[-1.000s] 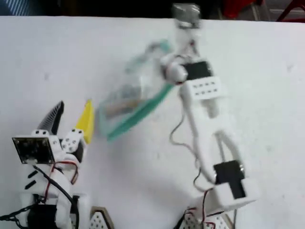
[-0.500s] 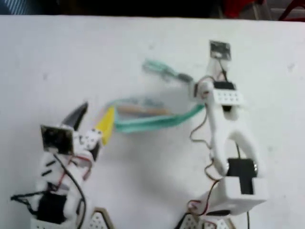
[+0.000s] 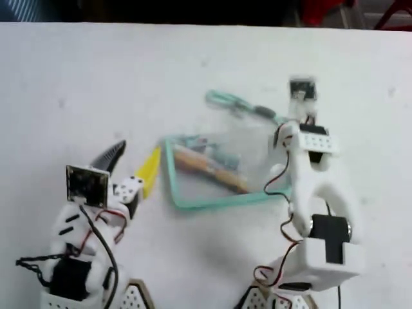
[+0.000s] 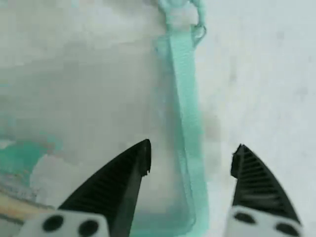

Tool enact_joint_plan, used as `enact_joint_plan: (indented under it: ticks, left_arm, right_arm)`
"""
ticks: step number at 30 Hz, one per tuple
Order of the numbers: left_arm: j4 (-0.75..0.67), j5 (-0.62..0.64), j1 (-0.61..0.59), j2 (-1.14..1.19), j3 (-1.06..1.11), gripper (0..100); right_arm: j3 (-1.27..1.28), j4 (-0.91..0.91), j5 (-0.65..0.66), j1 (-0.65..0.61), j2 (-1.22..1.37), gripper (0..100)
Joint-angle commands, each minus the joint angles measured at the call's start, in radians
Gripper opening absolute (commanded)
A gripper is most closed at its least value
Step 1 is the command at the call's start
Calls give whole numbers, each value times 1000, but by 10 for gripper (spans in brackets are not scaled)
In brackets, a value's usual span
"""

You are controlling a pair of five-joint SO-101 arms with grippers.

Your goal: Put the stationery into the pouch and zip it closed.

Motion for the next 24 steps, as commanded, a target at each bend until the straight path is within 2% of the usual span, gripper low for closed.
enact_joint_plan:
  ticks: [1, 7, 10, 11, 13, 18, 21, 24]
  left_arm:
    - [35, -46, 15, 182, -201, 241]
    - [138, -89, 15, 530, -422, 241]
    - [149, -84, 8, 730, -474, 241]
    - [149, -83, 7, 788, -489, 240]
    - [146, -83, 7, 875, -516, 212]
    - [94, -81, -1, 1020, -520, 24]
    - [31, -48, -45, 1102, -493, 24]
    - [-28, 37, -114, 1184, -483, 24]
  right_arm:
    - [-9, 70, 29, -44, -116, 265]
    - [-8, 136, 31, -24, -346, 210]
    - [-8, 91, 23, 30, -420, 30]
    - [-8, 70, 23, 45, -430, 3]
    - [-8, 41, 21, 65, -430, 61]
    - [-11, -53, 21, 119, -321, 20]
    - [-51, -73, 11, 145, -196, 16]
    - [-143, -70, -95, 194, -39, 16]
